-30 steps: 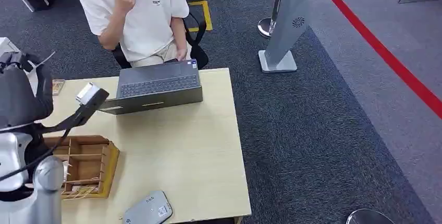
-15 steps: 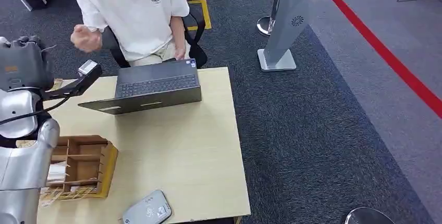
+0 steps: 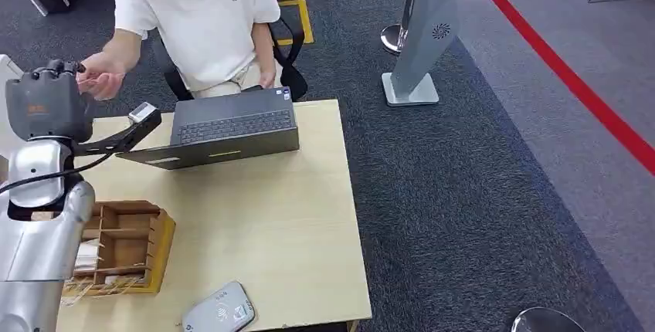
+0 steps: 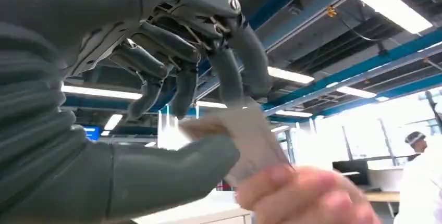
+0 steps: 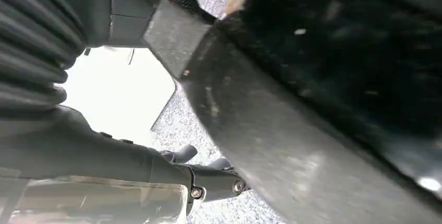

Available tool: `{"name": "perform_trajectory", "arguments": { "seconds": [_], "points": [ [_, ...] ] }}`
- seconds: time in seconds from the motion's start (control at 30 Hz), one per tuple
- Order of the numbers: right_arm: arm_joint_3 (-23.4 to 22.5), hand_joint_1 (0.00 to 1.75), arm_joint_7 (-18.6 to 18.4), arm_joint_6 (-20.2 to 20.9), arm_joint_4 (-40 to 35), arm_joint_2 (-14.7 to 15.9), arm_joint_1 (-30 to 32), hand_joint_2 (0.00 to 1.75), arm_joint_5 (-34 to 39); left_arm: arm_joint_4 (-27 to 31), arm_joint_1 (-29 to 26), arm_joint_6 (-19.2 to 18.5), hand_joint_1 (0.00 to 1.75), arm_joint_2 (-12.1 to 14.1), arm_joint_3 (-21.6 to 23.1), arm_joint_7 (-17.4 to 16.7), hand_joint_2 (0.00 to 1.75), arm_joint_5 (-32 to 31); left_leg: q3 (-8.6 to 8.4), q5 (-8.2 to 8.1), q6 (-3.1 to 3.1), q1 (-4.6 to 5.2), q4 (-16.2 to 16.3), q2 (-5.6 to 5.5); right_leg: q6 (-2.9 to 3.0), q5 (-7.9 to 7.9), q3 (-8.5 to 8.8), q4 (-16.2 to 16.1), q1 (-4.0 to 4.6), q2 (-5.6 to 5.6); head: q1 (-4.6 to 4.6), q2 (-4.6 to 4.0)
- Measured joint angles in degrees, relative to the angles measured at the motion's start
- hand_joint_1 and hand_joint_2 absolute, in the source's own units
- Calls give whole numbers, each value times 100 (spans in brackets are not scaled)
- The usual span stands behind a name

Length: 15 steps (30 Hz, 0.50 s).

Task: Pass the card to the sensor for recognition and then transmit it.

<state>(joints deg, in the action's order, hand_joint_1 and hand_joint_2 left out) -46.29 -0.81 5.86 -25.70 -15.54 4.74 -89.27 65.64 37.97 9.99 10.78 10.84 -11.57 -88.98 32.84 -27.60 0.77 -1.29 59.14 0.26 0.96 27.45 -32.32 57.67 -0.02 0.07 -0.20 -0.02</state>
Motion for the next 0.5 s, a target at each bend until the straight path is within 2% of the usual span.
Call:
{"name": "perform_trajectory", "arguments": {
  "seconds": [0.17, 0.33, 0.5],
  "points": [
    [116, 0, 2, 120, -186, -22, 134, 0, -2, 442, -374, 92, 0, 0, 0, 272, 175, 0, 1, -2, 1, 0, 0, 0, 0, 1, -2, 0, 0, 0, 0, 0],
    [232, 0, -125, 70, -239, -28, 180, 0, 64, 1704, -1224, -11, 0, -214, -18, 668, 175, 0, 6, -6, -2, 0, -1, 1, -4, 4, -3, -2, 0, 4, 4, 0],
    [454, 0, -382, -113, -260, -35, 285, 0, 740, 3333, -2490, 42, 0, -546, -59, 1178, 175, 33, 2, -22, -11, 2, -1, 14, -13, 13, 0, -3, -2, 16, 6, 0]
  ]
}}
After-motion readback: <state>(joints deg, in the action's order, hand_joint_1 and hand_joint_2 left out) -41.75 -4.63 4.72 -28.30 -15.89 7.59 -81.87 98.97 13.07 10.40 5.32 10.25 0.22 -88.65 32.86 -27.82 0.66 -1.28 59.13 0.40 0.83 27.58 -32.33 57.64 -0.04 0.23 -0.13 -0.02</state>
